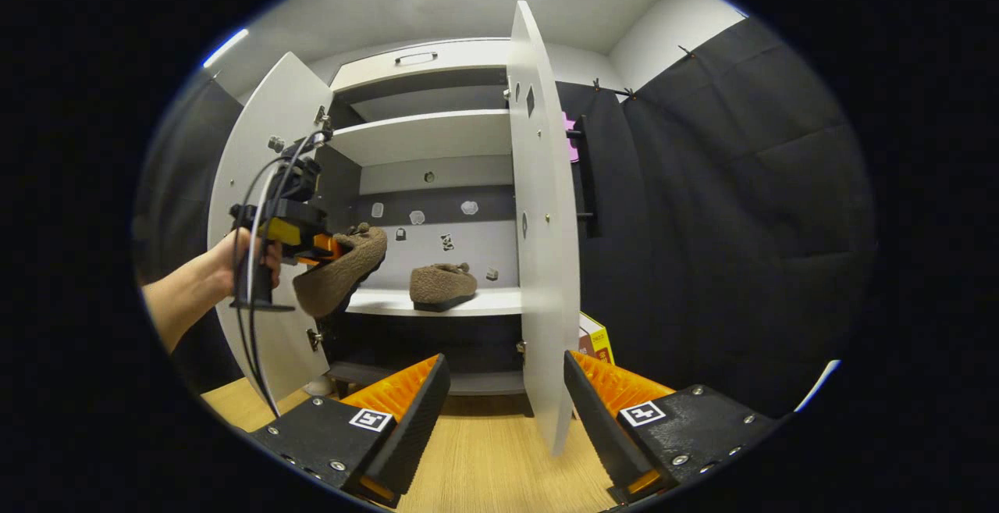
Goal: Grab one shoe with the right hand and put it into the shoe cabinet, grab the other shoe with the left hand and put it into the shoe cabinet; then close the right door with the right hand and the left door with the left hand.
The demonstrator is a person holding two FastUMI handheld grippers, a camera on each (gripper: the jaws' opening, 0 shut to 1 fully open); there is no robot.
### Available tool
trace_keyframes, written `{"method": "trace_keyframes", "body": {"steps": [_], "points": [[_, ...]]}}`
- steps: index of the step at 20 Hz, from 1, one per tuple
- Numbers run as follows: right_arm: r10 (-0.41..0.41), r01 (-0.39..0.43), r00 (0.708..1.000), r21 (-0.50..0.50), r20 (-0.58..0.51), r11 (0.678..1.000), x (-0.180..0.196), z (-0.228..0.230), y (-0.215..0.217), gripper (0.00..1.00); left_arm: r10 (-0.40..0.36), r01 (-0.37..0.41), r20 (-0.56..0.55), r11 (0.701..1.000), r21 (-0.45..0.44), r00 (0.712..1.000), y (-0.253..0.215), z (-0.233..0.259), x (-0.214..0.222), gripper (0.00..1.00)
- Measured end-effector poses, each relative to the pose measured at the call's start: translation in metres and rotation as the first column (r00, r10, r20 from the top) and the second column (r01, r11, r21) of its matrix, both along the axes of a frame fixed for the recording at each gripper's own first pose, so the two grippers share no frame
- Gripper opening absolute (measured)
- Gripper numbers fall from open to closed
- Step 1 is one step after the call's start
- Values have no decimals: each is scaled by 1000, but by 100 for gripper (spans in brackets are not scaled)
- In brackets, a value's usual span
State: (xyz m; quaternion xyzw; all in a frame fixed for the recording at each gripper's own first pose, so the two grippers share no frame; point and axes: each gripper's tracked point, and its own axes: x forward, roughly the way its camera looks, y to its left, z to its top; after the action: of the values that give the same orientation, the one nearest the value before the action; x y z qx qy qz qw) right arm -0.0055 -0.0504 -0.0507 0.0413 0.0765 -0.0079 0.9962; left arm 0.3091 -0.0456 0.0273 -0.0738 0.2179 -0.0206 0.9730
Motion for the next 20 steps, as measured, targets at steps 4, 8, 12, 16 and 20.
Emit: {"method": "trace_keyframes", "body": {"steps": [4,8,12,16,20], "points": [[-57,57,998,-19,-28,998,-8,-4,-23,91,29,-24,-130,999,40,991,2,-42,63,15],[-117,116,993,-27,-27,993,-9,-3,-40,90,52,-40,-231,998,57,972,-2,-79,99,14],[-137,135,990,-45,-36,990,-10,-8,-50,90,46,-18,-261,994,108,964,-6,-94,111,15],[-138,137,989,-30,-45,990,-6,-11,-52,90,42,-18,-275,996,89,961,-7,-102,110,27],[-130,129,991,-22,-36,991,0,-9,-50,90,65,-35,-281,993,111,957,6,-102,107,48]]}}
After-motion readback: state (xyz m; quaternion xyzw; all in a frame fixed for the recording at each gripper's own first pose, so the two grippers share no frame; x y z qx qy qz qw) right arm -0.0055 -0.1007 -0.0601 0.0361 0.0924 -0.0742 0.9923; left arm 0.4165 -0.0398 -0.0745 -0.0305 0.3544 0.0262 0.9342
